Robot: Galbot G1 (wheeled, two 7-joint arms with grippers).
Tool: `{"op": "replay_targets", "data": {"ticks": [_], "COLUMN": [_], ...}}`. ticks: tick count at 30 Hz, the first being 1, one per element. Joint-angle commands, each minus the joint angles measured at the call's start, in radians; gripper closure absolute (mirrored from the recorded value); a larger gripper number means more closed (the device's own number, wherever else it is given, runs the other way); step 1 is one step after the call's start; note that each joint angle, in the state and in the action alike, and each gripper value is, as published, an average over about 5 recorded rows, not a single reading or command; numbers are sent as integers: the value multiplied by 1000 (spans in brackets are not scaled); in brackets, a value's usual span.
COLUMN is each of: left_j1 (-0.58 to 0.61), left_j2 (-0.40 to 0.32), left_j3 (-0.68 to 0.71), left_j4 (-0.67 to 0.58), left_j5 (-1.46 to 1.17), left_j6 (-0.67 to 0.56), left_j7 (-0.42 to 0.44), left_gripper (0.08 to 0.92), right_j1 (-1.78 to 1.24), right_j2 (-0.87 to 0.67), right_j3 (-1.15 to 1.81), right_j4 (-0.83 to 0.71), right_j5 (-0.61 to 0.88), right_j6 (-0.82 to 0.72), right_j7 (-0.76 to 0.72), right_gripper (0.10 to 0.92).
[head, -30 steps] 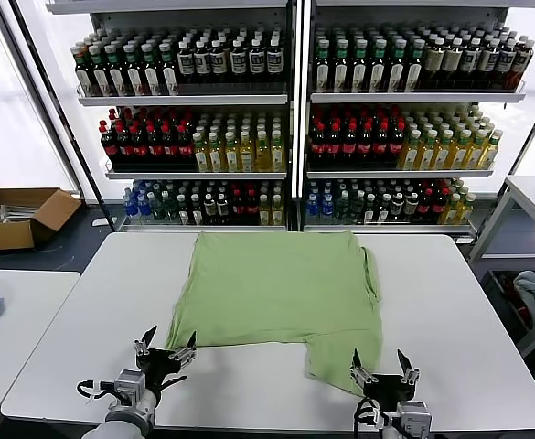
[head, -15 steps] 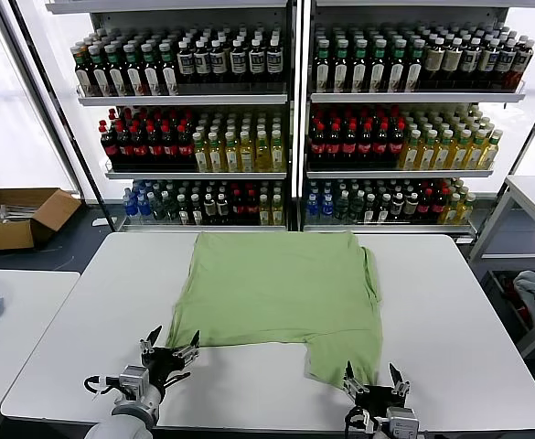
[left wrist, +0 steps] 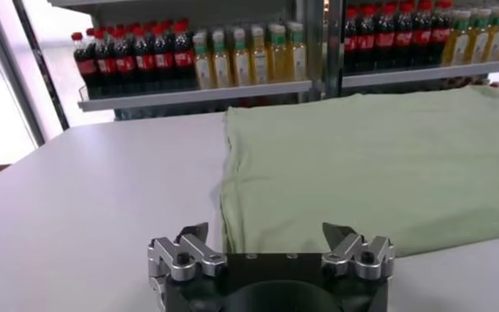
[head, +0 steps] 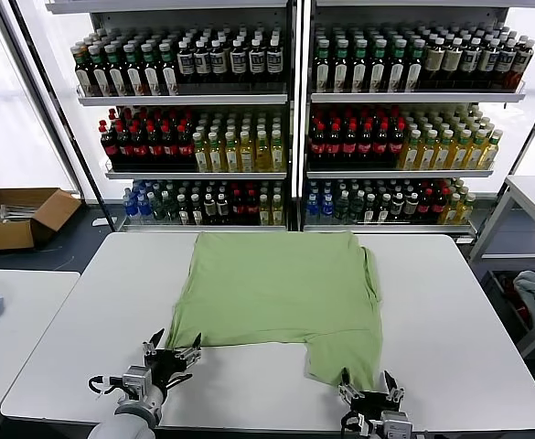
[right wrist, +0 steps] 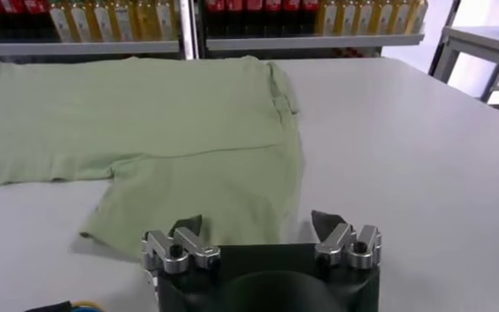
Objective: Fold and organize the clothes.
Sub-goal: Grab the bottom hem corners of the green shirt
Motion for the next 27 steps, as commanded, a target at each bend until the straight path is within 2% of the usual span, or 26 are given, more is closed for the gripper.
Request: {"op": "replay_targets", "data": {"ticks": [1, 5, 23, 27], "left_j1": [4, 12, 20, 17], "left_j2": [3, 3, -3, -5], "left_j3": [2, 5, 12, 15], "left_j4": [7, 6, 24, 23], "left_j5": [-5, -7, -12, -11], "left_j6": [4, 14, 18, 3], "left_j7": [0, 2, 12, 11], "left_gripper": [179, 243, 760, 872], "right_j1": [-1, -4, -20, -17], "right_j2": [2, 5, 7, -2], "right_j3": [-3, -5, -6, 0], "right_j4": [-12, -11, -11, 9], "right_j5": [4, 7, -7, -22], "right_j6": [-2, -3, 31, 50], "right_j7": [-1, -10, -26, -52], "right_gripper": [228, 332, 850, 911]}}
